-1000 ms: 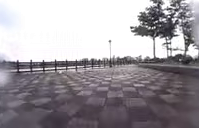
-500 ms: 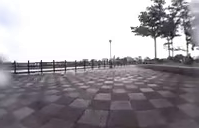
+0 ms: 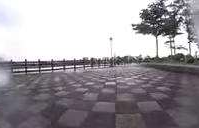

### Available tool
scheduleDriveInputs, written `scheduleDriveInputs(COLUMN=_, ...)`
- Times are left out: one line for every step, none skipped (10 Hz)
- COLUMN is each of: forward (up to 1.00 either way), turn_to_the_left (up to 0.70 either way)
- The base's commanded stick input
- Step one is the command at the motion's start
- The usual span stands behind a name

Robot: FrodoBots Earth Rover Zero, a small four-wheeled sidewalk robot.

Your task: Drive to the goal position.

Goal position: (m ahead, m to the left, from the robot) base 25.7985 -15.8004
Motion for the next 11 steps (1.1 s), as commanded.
scheduleDriveInputs(forward=1.00, turn_to_the_left=0.00)
scheduleDriveInputs(forward=1.00, turn_to_the_left=0.00)
scheduleDriveInputs(forward=1.00, turn_to_the_left=0.00)
scheduleDriveInputs(forward=1.00, turn_to_the_left=0.00)
scheduleDriveInputs(forward=1.00, turn_to_the_left=0.00)
scheduleDriveInputs(forward=1.00, turn_to_the_left=0.00)
scheduleDriveInputs(forward=1.00, turn_to_the_left=0.00)
scheduleDriveInputs(forward=1.00, turn_to_the_left=0.00)
scheduleDriveInputs(forward=1.00, turn_to_the_left=0.00)
scheduleDriveInputs(forward=1.00, turn_to_the_left=0.00)
scheduleDriveInputs(forward=1.00, turn_to_the_left=0.00)
